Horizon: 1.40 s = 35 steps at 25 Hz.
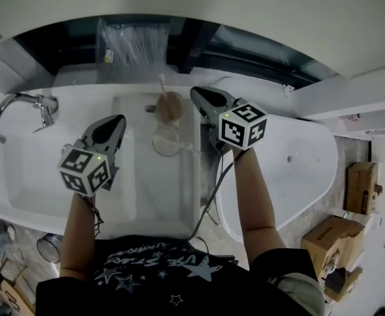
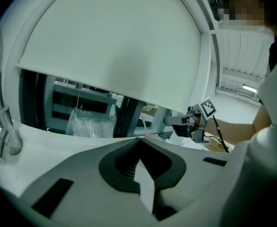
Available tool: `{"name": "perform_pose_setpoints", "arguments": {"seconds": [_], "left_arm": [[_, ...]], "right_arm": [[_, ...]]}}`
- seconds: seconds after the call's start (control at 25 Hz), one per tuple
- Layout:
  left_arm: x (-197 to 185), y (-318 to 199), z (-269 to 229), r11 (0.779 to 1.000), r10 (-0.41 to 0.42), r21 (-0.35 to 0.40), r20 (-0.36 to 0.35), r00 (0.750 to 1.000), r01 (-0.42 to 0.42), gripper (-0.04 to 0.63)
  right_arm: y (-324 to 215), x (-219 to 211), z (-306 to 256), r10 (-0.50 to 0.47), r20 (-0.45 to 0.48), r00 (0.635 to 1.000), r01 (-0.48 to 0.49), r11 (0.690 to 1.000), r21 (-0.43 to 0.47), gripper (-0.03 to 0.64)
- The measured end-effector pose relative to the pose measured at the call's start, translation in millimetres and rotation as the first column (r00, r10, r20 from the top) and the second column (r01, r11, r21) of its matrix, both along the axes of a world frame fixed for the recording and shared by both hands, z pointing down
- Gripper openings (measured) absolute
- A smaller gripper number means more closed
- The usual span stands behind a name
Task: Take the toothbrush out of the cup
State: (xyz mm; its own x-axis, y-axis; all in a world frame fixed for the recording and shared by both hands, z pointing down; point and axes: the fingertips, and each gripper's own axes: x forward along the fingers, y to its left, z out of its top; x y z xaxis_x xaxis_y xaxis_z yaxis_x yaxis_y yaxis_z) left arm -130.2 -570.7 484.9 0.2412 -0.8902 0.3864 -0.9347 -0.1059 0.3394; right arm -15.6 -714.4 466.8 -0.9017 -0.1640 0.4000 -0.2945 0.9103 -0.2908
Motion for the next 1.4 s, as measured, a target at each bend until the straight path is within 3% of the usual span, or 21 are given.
{"name": "perform_pose_setpoints", "arguments": {"seconds": [0.12, 0.16, 0.2, 0.52, 0.84, 1.08, 1.12, 1.2, 1.4], "left_arm": [[1.4, -1.0, 4.4, 1.0, -0.006, -0.01, 0.0, 1.0, 0.006, 0.008], [1.6, -1.4, 5.6, 1.0, -0.008, -0.013, 0.001, 1.0, 0.008, 0.008], [1.6, -1.8, 6.7, 1.0, -0.009, -0.016, 0.003, 1.0, 0.009, 0.008], [-0.7, -2.4, 14.9, 0.999, -0.022, -0.028, 0.008, 1.0, 0.023, 0.008], [-7.2, 2.2, 19.4, 0.999, -0.032, -0.035, 0.008, 0.999, 0.032, 0.008], [-14.2, 7.8, 21.2, 0.998, -0.052, -0.042, 0.007, 0.999, 0.052, 0.008], [-14.9, 8.4, 21.7, 0.998, -0.053, -0.042, 0.005, 0.999, 0.053, 0.008], [-16.0, 9.5, 22.1, 0.998, -0.053, -0.041, 0.003, 0.999, 0.054, 0.008], [-14.8, 11.3, 20.1, 0.998, -0.045, -0.037, 0.0, 0.999, 0.045, 0.008]], "right_arm": [[-0.2, -12.4, 12.5, -0.041, -0.013, 0.999, 0.041, 0.999, -0.003, 0.003], [2.0, -18.0, 15.3, -0.067, -0.011, 0.998, 0.067, 0.998, -0.009, 0.022], [4.9, -23.9, 18.1, -0.097, -0.011, 0.995, 0.097, 0.995, -0.017, 0.095], [20.1, -59.6, 34.7, -0.26, -0.071, 0.963, 0.261, 0.965, -0.002, 0.175], [22.4, -76.1, 34.2, -0.28, -0.083, 0.956, 0.284, 0.958, 0.031, 0.173], [31.8, -86.3, 41.0, -0.333, -0.157, 0.93, 0.345, 0.937, 0.059, 0.167], [31.1, -87.1, 42.0, -0.325, -0.167, 0.931, 0.339, 0.939, 0.062, 0.159], [27.3, -87.8, 41.2, -0.299, -0.178, 0.938, 0.316, 0.945, 0.079, 0.077], [25.3, -86.1, 32.9, -0.274, -0.147, 0.95, 0.287, 0.955, 0.074, 0.023]]}}
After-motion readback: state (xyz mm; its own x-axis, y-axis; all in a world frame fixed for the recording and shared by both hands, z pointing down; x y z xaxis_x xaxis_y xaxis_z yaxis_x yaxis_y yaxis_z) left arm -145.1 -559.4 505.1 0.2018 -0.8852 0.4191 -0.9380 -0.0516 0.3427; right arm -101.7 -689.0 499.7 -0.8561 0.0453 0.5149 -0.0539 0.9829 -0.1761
